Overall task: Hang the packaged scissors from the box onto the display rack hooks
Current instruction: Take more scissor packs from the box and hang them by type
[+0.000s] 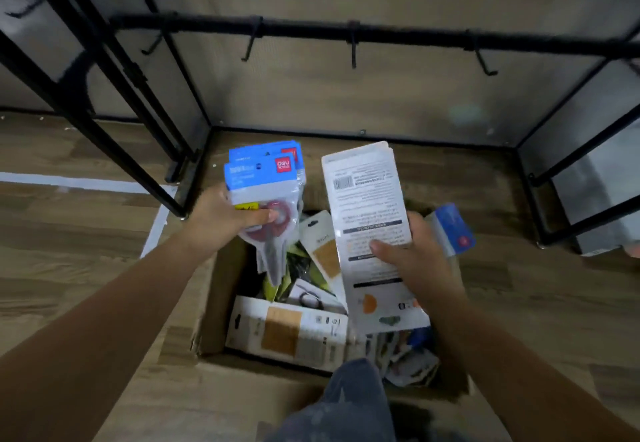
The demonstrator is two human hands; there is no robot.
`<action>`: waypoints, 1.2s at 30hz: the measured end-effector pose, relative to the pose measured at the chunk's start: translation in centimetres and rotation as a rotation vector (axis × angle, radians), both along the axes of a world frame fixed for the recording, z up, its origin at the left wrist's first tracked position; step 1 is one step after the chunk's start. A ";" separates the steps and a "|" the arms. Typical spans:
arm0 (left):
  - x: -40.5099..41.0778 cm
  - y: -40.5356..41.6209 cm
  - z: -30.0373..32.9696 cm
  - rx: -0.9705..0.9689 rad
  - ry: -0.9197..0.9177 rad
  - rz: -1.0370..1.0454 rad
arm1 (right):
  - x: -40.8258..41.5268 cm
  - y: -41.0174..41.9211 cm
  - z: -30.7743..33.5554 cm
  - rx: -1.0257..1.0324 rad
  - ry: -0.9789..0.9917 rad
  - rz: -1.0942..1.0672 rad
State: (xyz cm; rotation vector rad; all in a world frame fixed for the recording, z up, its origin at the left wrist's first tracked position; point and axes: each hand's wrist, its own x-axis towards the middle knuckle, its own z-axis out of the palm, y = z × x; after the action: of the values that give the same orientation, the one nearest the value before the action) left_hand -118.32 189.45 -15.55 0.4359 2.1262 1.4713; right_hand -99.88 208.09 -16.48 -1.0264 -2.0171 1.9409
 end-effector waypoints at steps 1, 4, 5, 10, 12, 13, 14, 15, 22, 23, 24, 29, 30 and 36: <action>0.1 0.5 2.3 0.047 -0.037 -0.001 | -0.3 0.1 2.5 -0.006 0.025 -0.031; 0.8 1.8 9.2 0.138 -0.106 -0.006 | -1.0 0.4 10.1 -0.033 0.095 -0.091; 1.1 2.2 11.6 0.162 -0.122 0.008 | -1.1 0.5 12.9 -0.047 0.112 -0.105; 3.1 4.4 25.3 0.343 -0.242 0.156 | -1.0 0.9 27.5 -0.068 0.164 -0.128; 4.0 5.2 30.9 0.415 -0.342 0.246 | -0.4 1.1 33.8 -0.079 0.171 -0.123; 4.6 5.4 33.6 0.434 -0.398 0.277 | 0.1 1.1 36.9 -0.091 0.173 -0.114; 5.2 5.8 36.3 0.442 -0.444 0.291 | 0.6 1.1 39.9 -0.106 0.182 -0.097; 6.0 6.1 38.9 0.450 -0.481 0.289 | 1.3 1.1 42.7 -0.121 0.193 -0.083; 12.5 7.2 54.1 0.593 -0.525 0.272 | 6.0 1.9 58.0 -0.078 0.298 -0.109; 13.1 7.1 55.6 0.603 -0.495 0.269 | 6.6 2.0 59.3 -0.071 0.314 -0.105; 13.5 7.1 56.8 0.613 -0.466 0.260 | 7.1 2.2 60.4 -0.069 0.340 -0.101; 13.4 6.4 60.9 0.647 -0.398 0.239 | 7.6 1.8 64.0 -0.034 0.455 -0.131; 13.1 6.1 61.4 0.650 -0.394 0.228 | 7.3 1.6 64.4 -0.034 0.463 -0.166; 11.0 4.8 64.1 0.724 -0.182 0.200 | 4.8 0.1 67.1 0.172 0.535 -0.299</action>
State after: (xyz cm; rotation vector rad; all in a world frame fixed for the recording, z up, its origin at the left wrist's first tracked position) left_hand -107.34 194.28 48.56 0.3214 1.4753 2.2907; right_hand -95.08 208.19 50.58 -0.6323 -1.5950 1.6299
